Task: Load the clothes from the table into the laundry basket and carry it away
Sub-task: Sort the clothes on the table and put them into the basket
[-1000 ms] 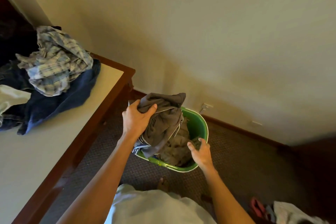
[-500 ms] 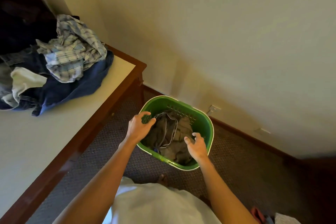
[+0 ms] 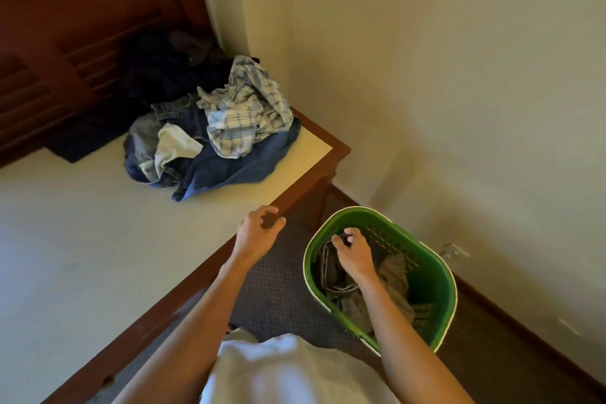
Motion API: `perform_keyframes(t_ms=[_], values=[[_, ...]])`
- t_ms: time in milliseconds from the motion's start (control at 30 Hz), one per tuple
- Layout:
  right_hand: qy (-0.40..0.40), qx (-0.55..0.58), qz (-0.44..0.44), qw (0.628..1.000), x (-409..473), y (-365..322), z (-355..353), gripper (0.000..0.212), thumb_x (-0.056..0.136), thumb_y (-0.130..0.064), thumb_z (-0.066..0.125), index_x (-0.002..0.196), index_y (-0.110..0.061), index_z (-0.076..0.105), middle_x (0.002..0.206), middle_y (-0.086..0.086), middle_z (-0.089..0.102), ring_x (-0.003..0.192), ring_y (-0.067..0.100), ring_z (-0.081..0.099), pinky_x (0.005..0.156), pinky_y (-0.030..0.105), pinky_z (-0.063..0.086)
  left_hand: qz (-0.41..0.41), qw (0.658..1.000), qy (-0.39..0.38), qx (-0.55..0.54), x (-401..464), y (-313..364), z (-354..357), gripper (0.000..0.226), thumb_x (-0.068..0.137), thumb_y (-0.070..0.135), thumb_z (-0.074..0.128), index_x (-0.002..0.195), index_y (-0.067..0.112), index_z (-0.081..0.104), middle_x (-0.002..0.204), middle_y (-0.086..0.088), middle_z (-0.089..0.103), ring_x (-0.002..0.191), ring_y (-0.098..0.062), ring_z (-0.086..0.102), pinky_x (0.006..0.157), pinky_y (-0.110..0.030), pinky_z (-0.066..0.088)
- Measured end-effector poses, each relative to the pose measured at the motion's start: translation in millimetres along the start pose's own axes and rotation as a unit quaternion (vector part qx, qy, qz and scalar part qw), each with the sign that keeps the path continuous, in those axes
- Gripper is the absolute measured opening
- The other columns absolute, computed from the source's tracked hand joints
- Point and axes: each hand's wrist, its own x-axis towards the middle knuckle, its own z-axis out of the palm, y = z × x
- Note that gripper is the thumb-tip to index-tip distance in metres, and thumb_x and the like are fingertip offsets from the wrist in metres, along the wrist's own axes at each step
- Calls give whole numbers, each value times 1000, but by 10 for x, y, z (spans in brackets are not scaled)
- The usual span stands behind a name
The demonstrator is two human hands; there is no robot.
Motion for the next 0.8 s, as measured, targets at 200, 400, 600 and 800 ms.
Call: perform_keyframes(t_ms=[200,400,600,800], values=[[-31,-23,-53,998,126,-709,584,47,99,-37,58,138,-12,48,139,13,51,125,27,54,93,33,43,-20,999,39,-25,300,-316,-719,29,91,32,72,119,26,69,124,1,65,106,-16,62,84,-25,44],[-33,-47,-118,991,319,-1508,1172,48,99,-37,59,137,-9,48,136,15,54,121,29,56,88,29,41,-16,998,68,-2,631,-607,-1493,33,91,29,71,123,23,68,123,-1,69,114,-21,65,83,-25,44],[-11,-29,-169,985,646,-2132,1217,48,96,-34,64,136,-10,50,135,14,54,116,24,57,87,29,44,-27,996,76,-31,1056,-674,-1925,33,91,29,71,123,23,66,99,3,67,90,-13,64,70,-22,47],[12,-62,-168,984,1379,-2559,921,74,79,-63,71,134,-20,47,136,10,54,128,30,51,102,53,46,-3,992,124,-19,1663,-488,-2082,38,86,36,72,122,26,66,118,-6,69,111,-30,63,93,-40,51]])
